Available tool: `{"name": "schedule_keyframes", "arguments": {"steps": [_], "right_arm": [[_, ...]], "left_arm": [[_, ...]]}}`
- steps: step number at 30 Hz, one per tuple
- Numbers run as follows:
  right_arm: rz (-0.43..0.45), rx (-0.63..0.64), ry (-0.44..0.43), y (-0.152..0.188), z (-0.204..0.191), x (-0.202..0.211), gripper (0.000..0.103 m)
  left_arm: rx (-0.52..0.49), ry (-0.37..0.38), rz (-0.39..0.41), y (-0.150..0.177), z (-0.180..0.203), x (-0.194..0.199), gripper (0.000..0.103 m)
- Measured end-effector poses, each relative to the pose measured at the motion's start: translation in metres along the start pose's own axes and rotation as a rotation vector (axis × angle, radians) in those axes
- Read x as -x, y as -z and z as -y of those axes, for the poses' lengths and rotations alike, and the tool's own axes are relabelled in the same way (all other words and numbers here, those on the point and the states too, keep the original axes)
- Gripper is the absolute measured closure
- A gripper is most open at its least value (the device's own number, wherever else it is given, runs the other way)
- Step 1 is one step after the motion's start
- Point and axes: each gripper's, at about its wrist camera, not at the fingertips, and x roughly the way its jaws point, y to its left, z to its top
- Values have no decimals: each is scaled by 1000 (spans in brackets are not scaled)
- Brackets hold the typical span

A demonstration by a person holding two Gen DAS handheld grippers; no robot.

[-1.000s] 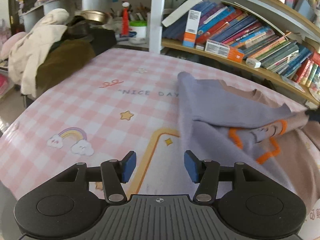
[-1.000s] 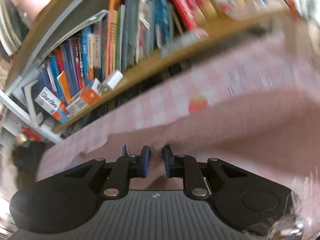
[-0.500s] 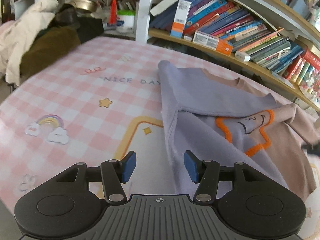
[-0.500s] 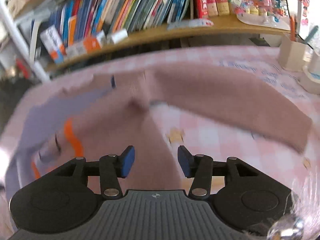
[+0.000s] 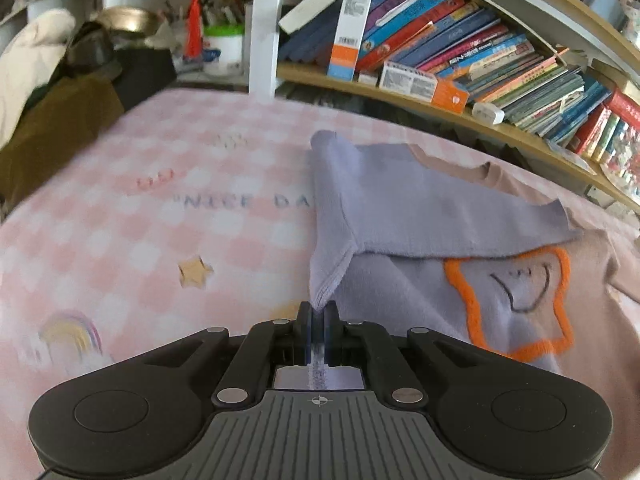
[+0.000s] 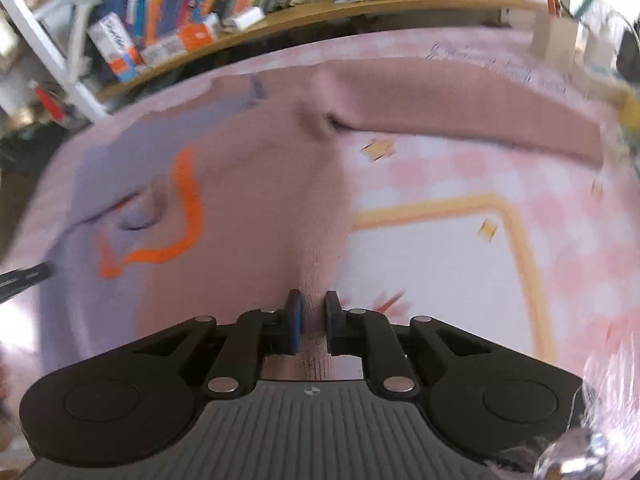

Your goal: Fold clothes

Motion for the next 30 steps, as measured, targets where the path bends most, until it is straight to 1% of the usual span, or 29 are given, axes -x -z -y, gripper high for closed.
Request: {"name": "schedule_keyframes", "arguments": {"steps": [2,4,5,7,8,11,14,19,22,25,26,30], "right_arm": [[-24,-4,-15,13,-11,5,92],[-50,-23,0,27,-15,2,92],[-53,-54,13,32,-14,0,92],[-34,-112,33,36,-10,-1,93],[-15,-117,51,36,-10,0,93],[49,-112,117,32,-13,1,93],[88,-100,164,23,-14,-4,93],[125,-48,214,16,-14,-11,93],[146,-57,251,19,-5,-7,93],[149,-83,289,22,5,0,93],[137,-94,288,23,7,2,93],[106,-88,232,31,-2,8,93]], "left_arm": [[-14,4,-3,-6,-6,-5,99],[-26,7,-9,-8,-11,-11,99],[-33,11,-12,-8,-13,-13,99],[-46,20,-19,-8,-17,-15,99],[-56,27,-20,-8,-18,-16,99],[-72,50,-25,-4,-20,-16,99],[-77,64,-33,-1,-20,-16,99],[-81,88,-47,1,-15,-22,99],[-99,116,-54,1,-5,-27,99],[-146,155,-54,1,12,-31,99],[-151,157,-51,0,14,-31,99],[-118,150,-36,-5,4,-31,99]]}}
